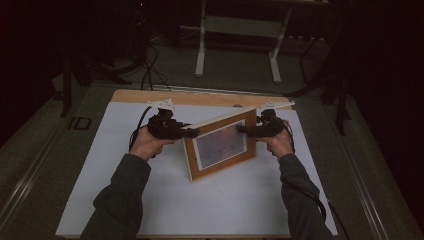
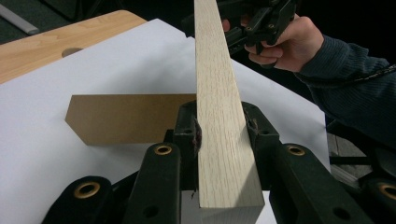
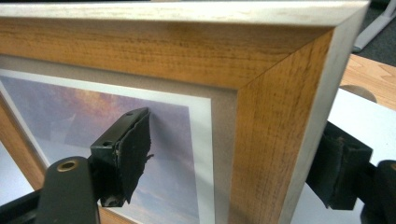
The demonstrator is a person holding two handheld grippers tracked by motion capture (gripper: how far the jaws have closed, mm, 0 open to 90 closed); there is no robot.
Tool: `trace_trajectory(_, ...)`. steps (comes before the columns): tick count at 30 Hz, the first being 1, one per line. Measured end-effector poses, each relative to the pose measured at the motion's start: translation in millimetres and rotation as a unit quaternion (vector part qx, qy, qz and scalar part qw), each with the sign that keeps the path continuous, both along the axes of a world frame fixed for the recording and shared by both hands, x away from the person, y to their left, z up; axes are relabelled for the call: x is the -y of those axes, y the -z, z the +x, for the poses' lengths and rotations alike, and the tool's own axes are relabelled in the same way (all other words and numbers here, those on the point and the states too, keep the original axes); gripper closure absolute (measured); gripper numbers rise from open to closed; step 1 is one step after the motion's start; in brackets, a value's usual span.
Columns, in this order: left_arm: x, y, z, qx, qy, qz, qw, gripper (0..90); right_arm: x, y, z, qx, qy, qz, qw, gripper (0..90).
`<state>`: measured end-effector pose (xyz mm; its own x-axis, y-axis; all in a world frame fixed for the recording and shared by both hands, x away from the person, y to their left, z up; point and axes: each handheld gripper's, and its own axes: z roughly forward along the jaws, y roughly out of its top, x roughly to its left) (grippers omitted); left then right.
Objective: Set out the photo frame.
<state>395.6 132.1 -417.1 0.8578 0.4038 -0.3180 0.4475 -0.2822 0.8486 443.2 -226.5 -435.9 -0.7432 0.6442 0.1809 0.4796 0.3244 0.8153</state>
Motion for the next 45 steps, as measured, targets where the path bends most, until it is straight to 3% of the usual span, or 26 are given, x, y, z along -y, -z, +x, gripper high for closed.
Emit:
trace_trajectory(2, 0.7, -0.6, -0.5, 0.005, 0.001, 0.004, 1.0000, 72.1, 5.4, 1.4, -0.3, -0.002, -0.001, 0.014, 0.9999, 27.1)
trace_trajectory(6, 3.1, -1.2, -0.4, 0.014, -0.008, 0.014, 0.9998, 72.0, 11.1, 1.4, -2.0, -0.007, -0.001, 0.016, 0.9998, 32.2)
trace_trajectory(10, 3.1, 0.4, 1.8, 0.018, -0.022, 0.016, 0.9995, 70.2, 25.1, 2.9, -8.1, -0.015, -0.010, 0.027, 0.9995, 45.8)
trace_trajectory(14, 4.1, 2.0, 4.1, 0.019, -0.033, 0.018, 0.9991, 68.1, 34.1, 5.3, -15.7, -0.016, -0.018, 0.034, 0.9992, 53.6)
trace_trajectory(19, 6.0, 3.6, 6.8, 0.024, -0.034, 0.014, 0.9991, 65.4, 39.3, 6.5, -26.0, -0.006, -0.011, 0.036, 0.9993, 57.9)
trace_trajectory(28, 6.2, 5.1, 13.5, 0.030, -0.036, 0.012, 0.9988, 57.6, 39.7, 5.0, -53.1, 0.004, 0.016, 0.016, 0.9997, 61.9)
trace_trajectory(34, 5.6, 5.2, 14.6, 0.030, -0.044, 0.009, 0.9985, 53.4, 37.9, 7.1, -65.9, 0.000, 0.035, 0.025, 0.9991, 62.3)
trace_trajectory(45, 3.6, 6.4, 14.8, 0.015, -0.048, 0.001, 0.9987, 47.1, 36.3, 4.7, -67.3, 0.002, 0.031, 0.015, 0.9994, 61.9)
